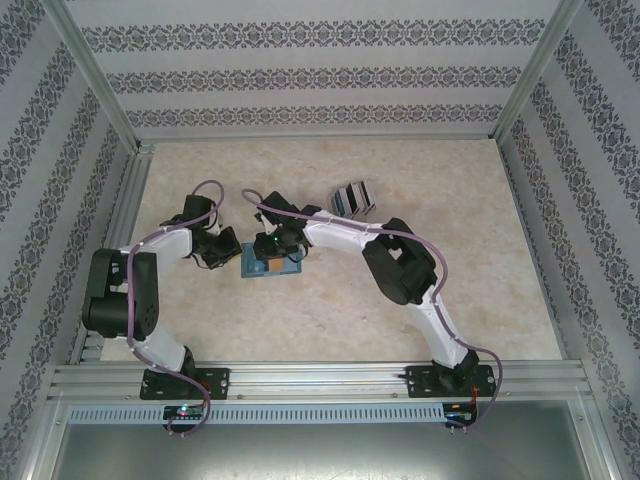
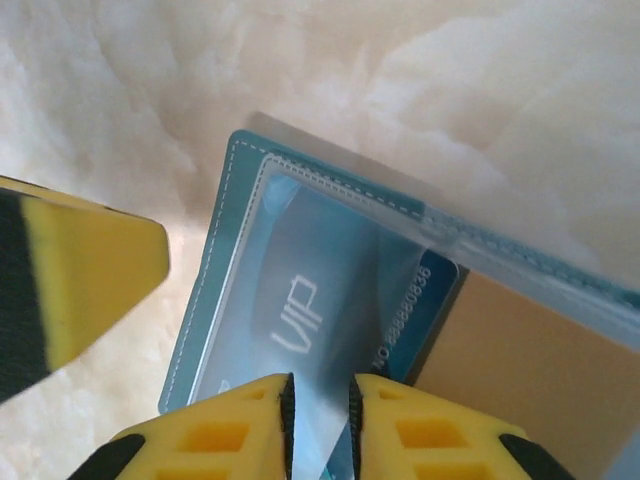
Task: Put the credit cards into the card holder
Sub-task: Insert the credit card into the card slot, then flip over the card slot in the card holder.
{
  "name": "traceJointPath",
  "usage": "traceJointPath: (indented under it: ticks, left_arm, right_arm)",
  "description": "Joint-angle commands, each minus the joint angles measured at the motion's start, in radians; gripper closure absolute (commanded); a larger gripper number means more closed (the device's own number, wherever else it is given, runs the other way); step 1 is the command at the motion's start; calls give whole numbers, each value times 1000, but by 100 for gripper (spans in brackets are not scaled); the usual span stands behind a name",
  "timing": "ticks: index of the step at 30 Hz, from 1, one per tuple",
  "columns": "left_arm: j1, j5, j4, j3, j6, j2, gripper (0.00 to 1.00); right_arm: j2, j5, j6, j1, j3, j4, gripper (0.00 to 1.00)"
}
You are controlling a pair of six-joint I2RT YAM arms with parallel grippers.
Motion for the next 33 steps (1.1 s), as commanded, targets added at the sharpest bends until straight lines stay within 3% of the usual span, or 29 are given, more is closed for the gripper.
traceJointPath:
  ticks: [1, 9, 15, 21, 26, 33]
  left_arm:
    - [-21, 12, -37, 38, -30, -47, 97]
    - [-92, 16, -19, 52, -58, -13, 97]
    - [-117, -6, -14, 57, -45, 56, 96]
    - [-138, -36, -23, 72, -29, 103, 96]
    - [-139, -55, -31, 64, -16, 117, 96]
    - [-138, -60, -13, 34, -19, 118, 96]
  right_arm:
    - [-93, 15, -24, -7, -24, 0, 73]
    - [-233, 108, -35, -53, -196, 14, 69]
    - [-314, 165, -66, -95, -301, -4, 59]
    - [-300, 109, -114, -87, -304, -10, 53]
    - [-273, 6, -67, -46, -258, 23, 56]
    - [-179, -12, 6, -16, -200, 21, 59]
